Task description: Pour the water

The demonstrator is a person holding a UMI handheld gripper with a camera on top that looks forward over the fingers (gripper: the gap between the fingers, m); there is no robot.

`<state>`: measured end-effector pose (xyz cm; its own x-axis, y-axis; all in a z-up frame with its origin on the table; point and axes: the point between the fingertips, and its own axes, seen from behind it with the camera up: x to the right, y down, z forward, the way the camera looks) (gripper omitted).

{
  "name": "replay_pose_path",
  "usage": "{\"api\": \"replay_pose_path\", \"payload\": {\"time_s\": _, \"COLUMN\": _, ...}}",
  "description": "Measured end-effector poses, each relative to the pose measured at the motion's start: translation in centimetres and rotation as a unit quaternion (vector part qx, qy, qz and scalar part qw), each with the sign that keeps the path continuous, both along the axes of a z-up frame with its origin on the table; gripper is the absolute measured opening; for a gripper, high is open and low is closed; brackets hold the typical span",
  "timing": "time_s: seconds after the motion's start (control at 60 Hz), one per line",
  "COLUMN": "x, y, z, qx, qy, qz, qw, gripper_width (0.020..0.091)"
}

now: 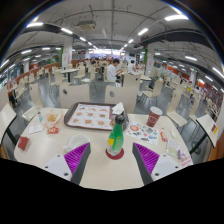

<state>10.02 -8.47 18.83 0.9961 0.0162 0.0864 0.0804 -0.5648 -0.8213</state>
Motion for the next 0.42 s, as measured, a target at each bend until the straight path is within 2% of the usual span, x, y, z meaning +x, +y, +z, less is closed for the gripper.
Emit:
{"api": "replay_pose_path", "payload": {"time_s": 0.133, "x": -4.2, "y": -4.4, "z": 2.7, "qx": -0.026, "qy": 0.015, "qz": 0.007, "qw": 1.0, "gripper_width": 0.0854}}
{"api": "replay_pose_path", "payload": {"time_s": 0.233, "x": -6.5, "y": -6.6, "z": 4.1, "qx": -0.034, "qy": 0.002, "qz": 0.031, "qw": 0.999, "gripper_width": 0.0851}}
{"api": "replay_pose_path", "payload": {"time_s": 0.417, "x": -7.3, "y": -7.1, "z": 5.6, "qx": -0.029, "qy": 0.011, "qz": 0.039, "qw": 0.999, "gripper_width": 0.0855}}
